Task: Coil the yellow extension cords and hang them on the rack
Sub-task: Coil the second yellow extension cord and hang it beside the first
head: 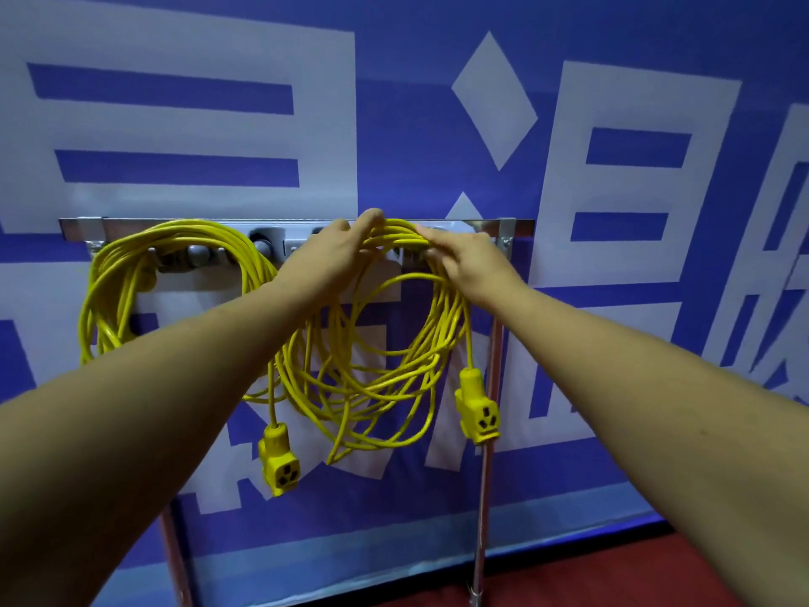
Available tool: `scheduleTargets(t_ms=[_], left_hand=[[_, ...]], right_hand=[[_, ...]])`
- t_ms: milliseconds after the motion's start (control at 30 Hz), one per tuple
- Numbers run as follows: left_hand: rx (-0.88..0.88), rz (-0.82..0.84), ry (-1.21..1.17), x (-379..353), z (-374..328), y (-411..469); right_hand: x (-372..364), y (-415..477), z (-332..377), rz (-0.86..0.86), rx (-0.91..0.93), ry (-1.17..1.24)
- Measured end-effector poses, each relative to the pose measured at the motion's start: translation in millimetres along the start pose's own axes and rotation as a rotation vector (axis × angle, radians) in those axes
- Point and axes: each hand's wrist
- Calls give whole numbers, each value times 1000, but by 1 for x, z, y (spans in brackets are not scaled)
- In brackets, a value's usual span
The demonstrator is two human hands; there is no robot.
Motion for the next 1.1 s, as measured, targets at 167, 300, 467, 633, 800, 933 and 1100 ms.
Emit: scheduleTargets(t_ms=[167, 300, 467, 633, 800, 933, 1100], left_hand=[[33, -93, -162, -7, 0, -4], [84, -87, -310, -15, 2, -2], [141, -107, -333, -17, 1, 0], [171, -122, -392, -18, -4, -1], [191, -94, -410, -15, -5, 1], [189, -71, -391, -12, -5, 1], [175, -19, -271, -10, -10, -3]], right_hand=[[-11, 8, -2, -54, -106, 177], [-16, 3, 0, -58, -185, 335], [-20, 3, -4, -4, -187, 329], [-23, -7, -13, 57, -49, 111], [-33, -22, -11, 158, 12, -107], [-33, -15, -12, 41, 0, -202], [-24, 9, 2, -137, -72, 4]])
Point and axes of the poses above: each hand's wrist, its own y-axis towards the middle knuckle, its own x-axis out of the back of the hand, z = x × y, and after that the axes turned 2 degrees about y, right-handed
